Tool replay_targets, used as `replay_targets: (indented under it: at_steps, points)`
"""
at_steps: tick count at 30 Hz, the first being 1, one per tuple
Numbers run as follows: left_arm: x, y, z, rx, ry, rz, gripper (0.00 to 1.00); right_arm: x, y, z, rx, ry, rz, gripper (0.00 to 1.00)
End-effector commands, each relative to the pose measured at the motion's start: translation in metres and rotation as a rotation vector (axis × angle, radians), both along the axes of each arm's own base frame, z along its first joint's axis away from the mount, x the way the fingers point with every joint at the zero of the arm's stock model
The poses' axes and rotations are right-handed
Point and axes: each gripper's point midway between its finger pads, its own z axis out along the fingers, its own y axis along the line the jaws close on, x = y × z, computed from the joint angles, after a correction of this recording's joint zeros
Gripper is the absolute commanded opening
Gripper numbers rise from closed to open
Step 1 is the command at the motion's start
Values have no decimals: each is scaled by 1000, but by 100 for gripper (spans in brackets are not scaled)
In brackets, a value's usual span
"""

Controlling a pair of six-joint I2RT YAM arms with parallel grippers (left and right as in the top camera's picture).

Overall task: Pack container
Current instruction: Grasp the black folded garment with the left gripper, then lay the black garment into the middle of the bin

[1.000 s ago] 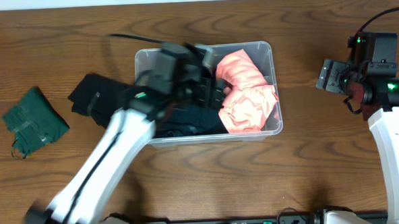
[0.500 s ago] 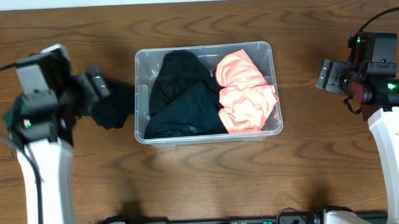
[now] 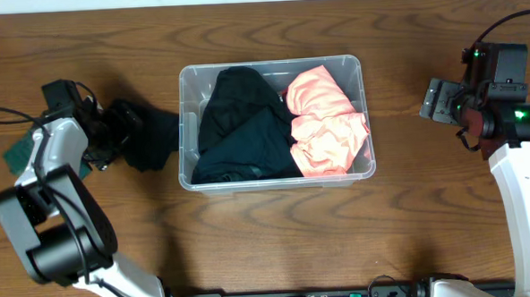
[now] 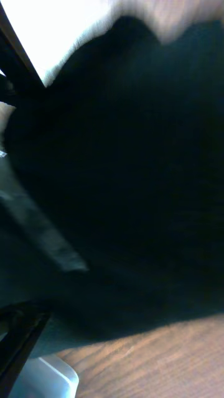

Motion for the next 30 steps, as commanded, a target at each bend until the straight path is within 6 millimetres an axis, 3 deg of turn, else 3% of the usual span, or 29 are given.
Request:
replay_targets:
  at_steps: [1,2,3,6,7,11,14,17,20,22,25,28,30]
  points:
    - [1,-11,-13,-84,10,13,99,0,-5,0,-11,4,-14,88]
    - [2,-11,-15,-85,12,13,93,0,-5,0,-11,4,-14,88]
    - [2,-11,-15,-84,10,12,80,0,-5,0,-11,4,-14,88]
    - [4,-10,-12,-78,-2,6,23,0,-5,0,-11,4,-14,88]
    - [4,-10,-10,-76,-7,3,9,0,-5,0,-11,4,-14,88]
    - [11,-22,14,-125,-90,-59,6,0,-5,0,-11,4,-14,88]
    - [14,-26,50,-115,-173,-77,6,0,-5,-1,-11,4,-14,88]
    - [15,-31,103,-76,-297,-101,6,0,-5,0,-11,3,-14,89]
    - [10,-52,167,-32,-459,-184,6,0,-5,0,-11,3,-14,89]
    - [2,-74,206,-1,-564,-257,6,0,-5,0,-11,3,-14,88]
    - [-15,-120,248,50,-691,-424,6,0,-5,0,-11,3,-14,89]
    - [-33,-178,265,61,-765,-639,6,0,-5,-1,-11,4,-14,88]
    - [-45,-213,262,49,-773,-777,6,0,-4,-1,-8,4,-12,89]
